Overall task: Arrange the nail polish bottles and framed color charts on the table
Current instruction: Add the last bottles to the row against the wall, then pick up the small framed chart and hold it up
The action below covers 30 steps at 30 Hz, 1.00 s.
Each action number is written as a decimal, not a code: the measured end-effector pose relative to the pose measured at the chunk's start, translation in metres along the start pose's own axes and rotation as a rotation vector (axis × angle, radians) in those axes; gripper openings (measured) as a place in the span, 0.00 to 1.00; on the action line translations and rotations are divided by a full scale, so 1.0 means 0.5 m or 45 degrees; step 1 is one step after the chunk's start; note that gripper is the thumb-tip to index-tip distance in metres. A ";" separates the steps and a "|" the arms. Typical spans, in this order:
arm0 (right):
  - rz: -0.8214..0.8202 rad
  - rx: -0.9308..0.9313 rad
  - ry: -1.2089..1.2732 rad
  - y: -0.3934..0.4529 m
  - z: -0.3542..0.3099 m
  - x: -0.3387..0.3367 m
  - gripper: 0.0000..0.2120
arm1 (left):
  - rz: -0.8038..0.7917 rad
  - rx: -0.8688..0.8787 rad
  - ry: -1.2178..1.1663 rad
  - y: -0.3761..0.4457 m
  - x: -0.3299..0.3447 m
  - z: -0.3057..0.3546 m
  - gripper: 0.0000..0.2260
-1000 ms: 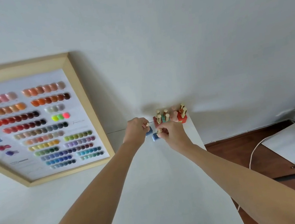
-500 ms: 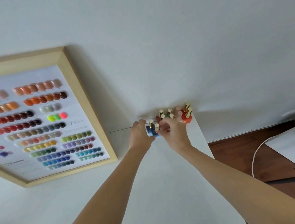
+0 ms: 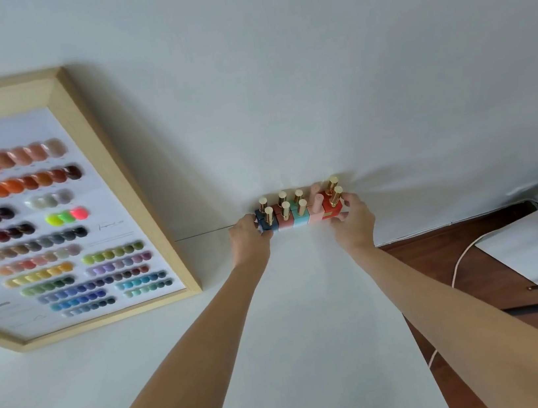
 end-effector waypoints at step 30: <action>-0.495 -0.039 0.003 -0.245 -0.108 -0.126 0.21 | 0.092 0.017 0.050 -0.320 -0.153 0.018 0.27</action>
Point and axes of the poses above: each hand's wrist, its own y-axis towards the middle knuckle, its own x-axis out of the palm, z = x × y, the point moved 3 cm from there along y, towards the middle knuckle, and after that the axes turned 5 degrees about -z, right-handed, at the moved point
